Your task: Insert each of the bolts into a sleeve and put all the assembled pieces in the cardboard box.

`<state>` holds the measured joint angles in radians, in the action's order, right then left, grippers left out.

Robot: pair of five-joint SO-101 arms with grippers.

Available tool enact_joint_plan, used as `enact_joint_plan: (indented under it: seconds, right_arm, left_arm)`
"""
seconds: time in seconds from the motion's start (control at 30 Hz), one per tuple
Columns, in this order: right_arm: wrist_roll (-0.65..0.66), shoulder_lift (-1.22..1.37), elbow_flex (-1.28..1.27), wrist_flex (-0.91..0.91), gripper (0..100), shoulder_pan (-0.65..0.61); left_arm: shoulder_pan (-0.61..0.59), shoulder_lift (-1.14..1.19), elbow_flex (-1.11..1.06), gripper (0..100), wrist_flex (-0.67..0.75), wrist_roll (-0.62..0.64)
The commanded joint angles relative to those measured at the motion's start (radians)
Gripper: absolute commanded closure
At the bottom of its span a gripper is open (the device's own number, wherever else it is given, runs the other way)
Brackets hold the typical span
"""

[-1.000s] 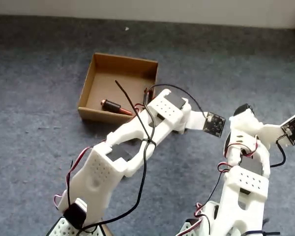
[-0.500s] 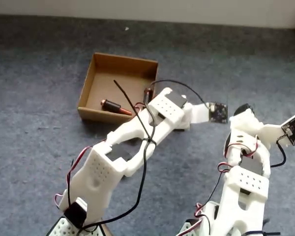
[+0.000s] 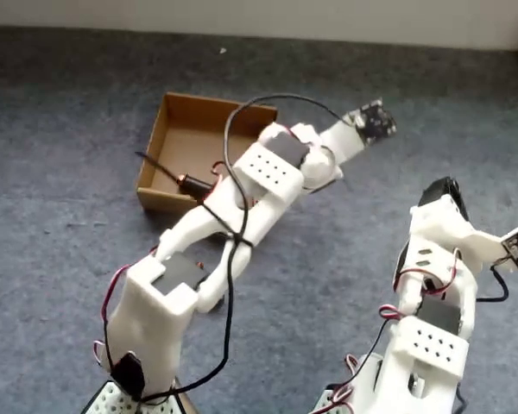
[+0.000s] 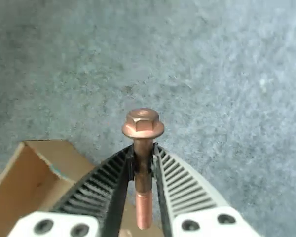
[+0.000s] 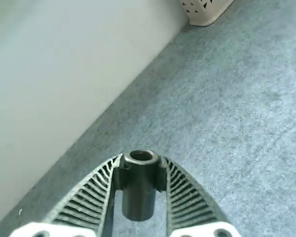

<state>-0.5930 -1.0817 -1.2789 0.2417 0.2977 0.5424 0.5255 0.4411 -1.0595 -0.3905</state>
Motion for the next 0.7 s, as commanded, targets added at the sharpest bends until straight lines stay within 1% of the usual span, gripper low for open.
enact_joint_plan:
  seconds: [0.0, 0.07, 0.2, 0.33, 0.43, 0.53, 0.6, 0.67]
  right_arm:
    - [0.014, -0.096, -0.008, -0.019, 99.4, -0.022]
    - [0.014, -0.117, -0.021, -0.019, 99.4, -0.036]
    - [0.014, -0.157, -0.047, -0.019, 99.4, -0.062]
    - [0.014, -0.213, -0.070, -0.019, 99.4, -0.064]
    - [0.015, -0.271, -0.101, -0.018, 99.4, -0.097]
    - [0.086, -0.354, -0.143, -0.018, 99.4, -0.137]
    - [0.137, -0.421, -0.180, -0.018, 99.4, -0.166]
    - [0.169, -0.496, -0.214, -0.018, 99.4, -0.197]
  left_arm:
    - [-0.008, -0.206, 0.018, 99, -0.052, 0.086]
    - [-0.002, -0.262, 0.002, 99, -0.078, 0.129]
    - [0.008, -0.412, -0.082, 99, -0.086, 0.218]
    - [0.008, -0.641, -0.269, 99, -0.075, 0.239]
    - [0.008, -0.840, -0.486, 99, 0.023, 0.241]
    - [-0.013, -1.049, -0.728, 99, 0.149, 0.244]
    - [-0.030, -1.181, -0.869, 99, 0.210, 0.288]
    - [-0.073, -1.300, -0.987, 99, 0.253, 0.324]
